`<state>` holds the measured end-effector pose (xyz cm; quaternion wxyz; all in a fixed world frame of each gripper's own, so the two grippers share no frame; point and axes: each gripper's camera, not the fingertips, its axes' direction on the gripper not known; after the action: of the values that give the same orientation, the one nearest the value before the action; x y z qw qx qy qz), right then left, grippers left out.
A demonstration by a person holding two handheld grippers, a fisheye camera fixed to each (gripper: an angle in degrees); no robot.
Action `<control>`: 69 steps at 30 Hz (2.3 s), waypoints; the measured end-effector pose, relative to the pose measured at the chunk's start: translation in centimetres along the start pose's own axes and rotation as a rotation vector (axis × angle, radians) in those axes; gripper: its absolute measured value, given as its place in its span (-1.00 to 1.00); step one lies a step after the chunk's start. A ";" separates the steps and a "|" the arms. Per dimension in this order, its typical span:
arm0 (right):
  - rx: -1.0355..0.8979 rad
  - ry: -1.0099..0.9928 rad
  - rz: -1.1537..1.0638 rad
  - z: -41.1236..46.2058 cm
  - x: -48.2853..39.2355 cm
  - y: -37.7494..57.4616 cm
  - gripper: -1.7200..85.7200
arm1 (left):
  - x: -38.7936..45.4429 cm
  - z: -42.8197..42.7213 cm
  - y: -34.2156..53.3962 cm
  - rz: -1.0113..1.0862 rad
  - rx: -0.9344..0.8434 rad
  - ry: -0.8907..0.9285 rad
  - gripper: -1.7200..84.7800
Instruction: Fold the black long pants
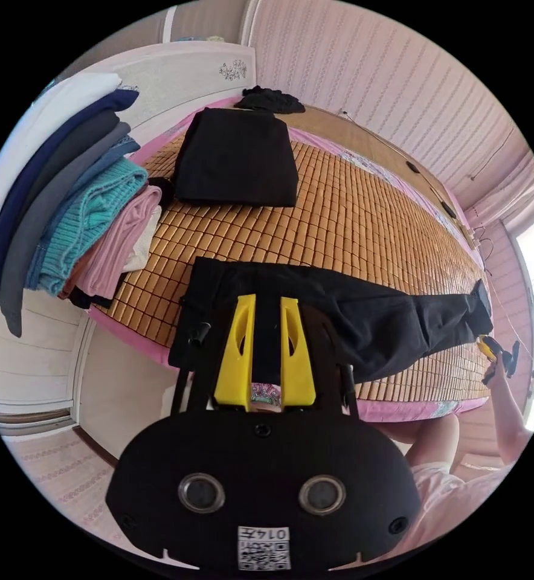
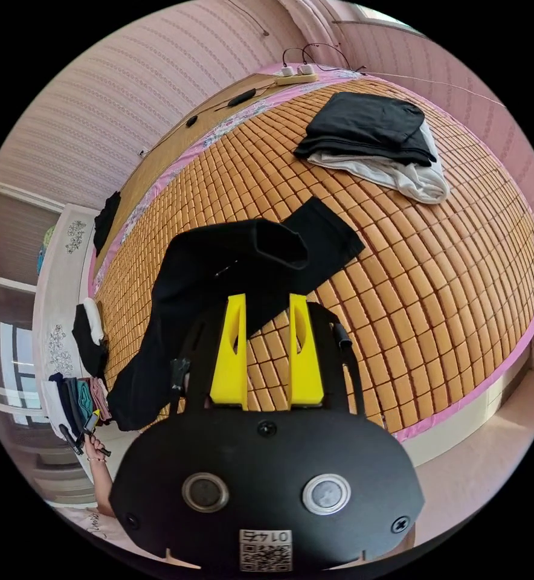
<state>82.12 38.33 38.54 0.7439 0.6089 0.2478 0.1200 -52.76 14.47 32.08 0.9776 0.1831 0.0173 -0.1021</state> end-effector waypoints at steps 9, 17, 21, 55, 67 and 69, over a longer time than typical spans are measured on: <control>0.057 -0.034 0.141 2.4 3.5 -0.5 -0.75 | 12.1 6.9 1.2 0.232 -0.261 0.156 -0.81; 0.036 -0.015 0.090 2.0 4.0 -1.5 -0.92 | 18.2 9.9 -0.1 0.377 -0.313 0.022 -0.83; 0.124 -0.183 0.011 -2.6 5.4 1.0 -0.95 | 20.5 10.2 -0.7 0.447 -0.331 -0.017 -0.94; 0.121 0.003 -0.127 -7.5 0.0 4.1 -0.95 | 45.0 13.5 2.5 0.867 -0.367 0.145 -0.95; 0.055 0.125 0.152 -11.2 9.8 15.0 -0.75 | 48.4 12.3 3.1 0.927 -0.306 0.119 -0.88; 0.104 0.153 0.143 -11.9 9.3 15.0 -0.74 | 49.1 12.1 3.1 0.937 -0.293 0.128 -0.86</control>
<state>85.76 56.28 49.32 0.6797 0.6519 0.2657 0.2058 -4.15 3.47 40.97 0.9308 0.0376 0.0075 0.3635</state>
